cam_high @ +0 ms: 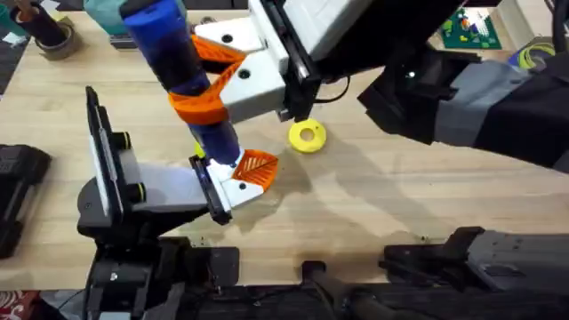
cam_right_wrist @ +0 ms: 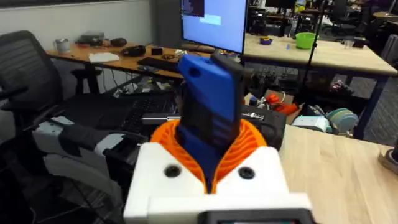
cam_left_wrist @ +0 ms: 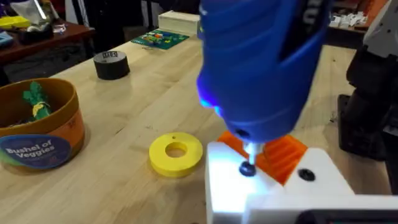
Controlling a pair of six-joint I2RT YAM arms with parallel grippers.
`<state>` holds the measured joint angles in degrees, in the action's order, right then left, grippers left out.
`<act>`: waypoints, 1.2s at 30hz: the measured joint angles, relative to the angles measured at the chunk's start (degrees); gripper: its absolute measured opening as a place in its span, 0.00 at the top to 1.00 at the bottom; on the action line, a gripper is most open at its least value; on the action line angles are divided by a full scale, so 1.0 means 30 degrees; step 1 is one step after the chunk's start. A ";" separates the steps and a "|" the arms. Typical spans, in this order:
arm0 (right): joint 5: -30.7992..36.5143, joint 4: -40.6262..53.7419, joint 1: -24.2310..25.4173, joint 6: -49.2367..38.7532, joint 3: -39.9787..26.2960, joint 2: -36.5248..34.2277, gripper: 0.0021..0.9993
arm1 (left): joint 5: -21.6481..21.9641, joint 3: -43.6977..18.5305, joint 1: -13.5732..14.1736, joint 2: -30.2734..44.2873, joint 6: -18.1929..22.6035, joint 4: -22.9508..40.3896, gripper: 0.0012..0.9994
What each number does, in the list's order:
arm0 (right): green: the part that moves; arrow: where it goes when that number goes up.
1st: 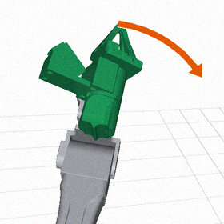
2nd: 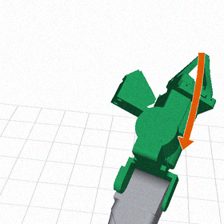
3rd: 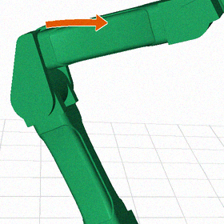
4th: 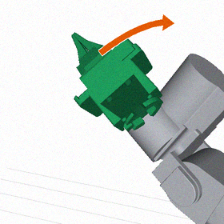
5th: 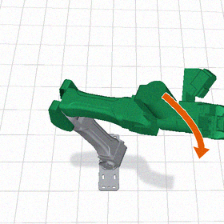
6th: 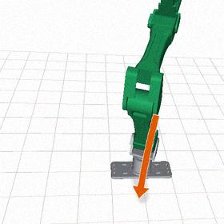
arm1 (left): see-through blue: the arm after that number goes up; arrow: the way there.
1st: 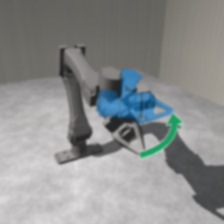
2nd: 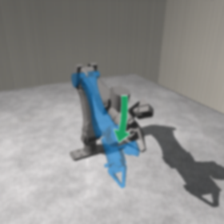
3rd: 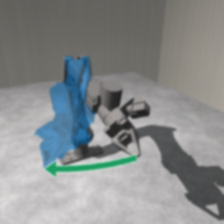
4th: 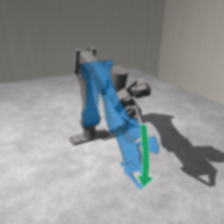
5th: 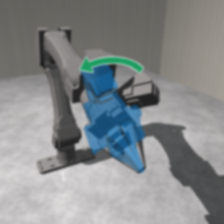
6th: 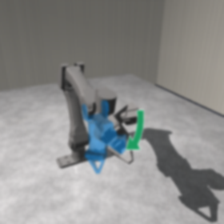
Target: Pick up the gripper from the table and insert it into the empty holder that is missing its gripper. Then pick up a screw, insert it into the mounting hole, and use the screwdriver to tighten it. Finally, clean up the table by picking up the vegetable and placing it into the bucket.
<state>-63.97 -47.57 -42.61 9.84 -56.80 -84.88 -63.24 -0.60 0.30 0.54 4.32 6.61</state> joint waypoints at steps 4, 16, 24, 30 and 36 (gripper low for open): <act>-0.0004 0.0002 0.0000 -0.0023 0.0007 0.0000 0.98 | 0.0000 0.0000 0.0000 -0.0007 -0.0002 0.0000 1.00; -0.0006 0.0007 0.0000 -0.0436 0.0036 0.0000 0.98 | 0.0007 0.0000 0.0000 -0.0007 0.0000 0.0000 1.00; -0.0064 0.0299 0.0000 -0.0443 0.0051 -0.0004 0.98 | 0.0000 0.0000 0.0000 0.0000 0.0000 0.0000 1.00; -0.0072 0.0299 0.0000 -0.0466 0.0081 0.0000 0.98 | 0.0000 0.0000 0.0000 0.0000 -0.0007 0.0000 1.00; -0.0079 0.0299 0.0000 -0.0734 0.0146 -0.0006 0.98 | 0.0000 0.0000 0.0000 0.0000 -0.0007 0.0000 1.00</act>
<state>-64.20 -46.68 -42.61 7.64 -56.36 -84.90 -63.24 -0.60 0.30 0.54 4.29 6.61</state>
